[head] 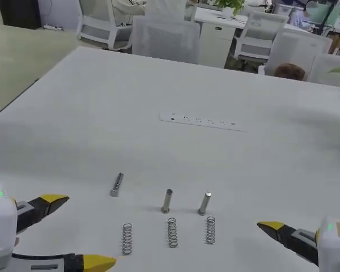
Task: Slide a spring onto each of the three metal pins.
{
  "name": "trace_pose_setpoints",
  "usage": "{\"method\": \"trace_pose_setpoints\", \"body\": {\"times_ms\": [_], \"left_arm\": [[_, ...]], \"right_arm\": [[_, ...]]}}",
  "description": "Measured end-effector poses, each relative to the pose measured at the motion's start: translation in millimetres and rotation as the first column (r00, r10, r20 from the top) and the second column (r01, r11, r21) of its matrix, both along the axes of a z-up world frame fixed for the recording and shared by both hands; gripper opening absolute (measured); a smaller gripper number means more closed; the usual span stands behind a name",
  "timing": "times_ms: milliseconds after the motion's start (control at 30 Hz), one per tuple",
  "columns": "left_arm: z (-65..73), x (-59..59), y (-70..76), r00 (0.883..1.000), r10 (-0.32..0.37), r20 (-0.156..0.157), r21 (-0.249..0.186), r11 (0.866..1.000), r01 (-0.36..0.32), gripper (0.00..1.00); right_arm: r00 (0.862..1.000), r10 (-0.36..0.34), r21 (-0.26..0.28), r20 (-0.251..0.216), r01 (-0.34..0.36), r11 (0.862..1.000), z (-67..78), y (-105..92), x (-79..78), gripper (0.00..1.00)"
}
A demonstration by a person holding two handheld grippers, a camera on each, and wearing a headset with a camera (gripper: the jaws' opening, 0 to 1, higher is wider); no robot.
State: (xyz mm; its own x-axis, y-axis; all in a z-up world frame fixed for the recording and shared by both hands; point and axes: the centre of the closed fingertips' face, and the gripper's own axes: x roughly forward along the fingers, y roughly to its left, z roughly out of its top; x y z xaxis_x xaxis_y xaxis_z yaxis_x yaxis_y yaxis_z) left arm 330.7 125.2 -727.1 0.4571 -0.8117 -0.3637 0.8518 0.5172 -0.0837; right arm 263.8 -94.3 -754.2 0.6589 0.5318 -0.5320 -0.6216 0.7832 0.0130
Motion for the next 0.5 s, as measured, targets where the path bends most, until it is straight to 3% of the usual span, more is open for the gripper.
{"method": "trace_pose_setpoints", "body": {"times_ms": [500], "left_arm": [[1.0, 2.7, -1.8, 1.000, -0.003, 0.004, 0.007, 1.000, 0.003, 0.85]], "right_arm": [[1.000, -0.001, 0.003, -0.001, 0.001, 1.000, -0.4, -0.2, -0.1, 0.88]]}}
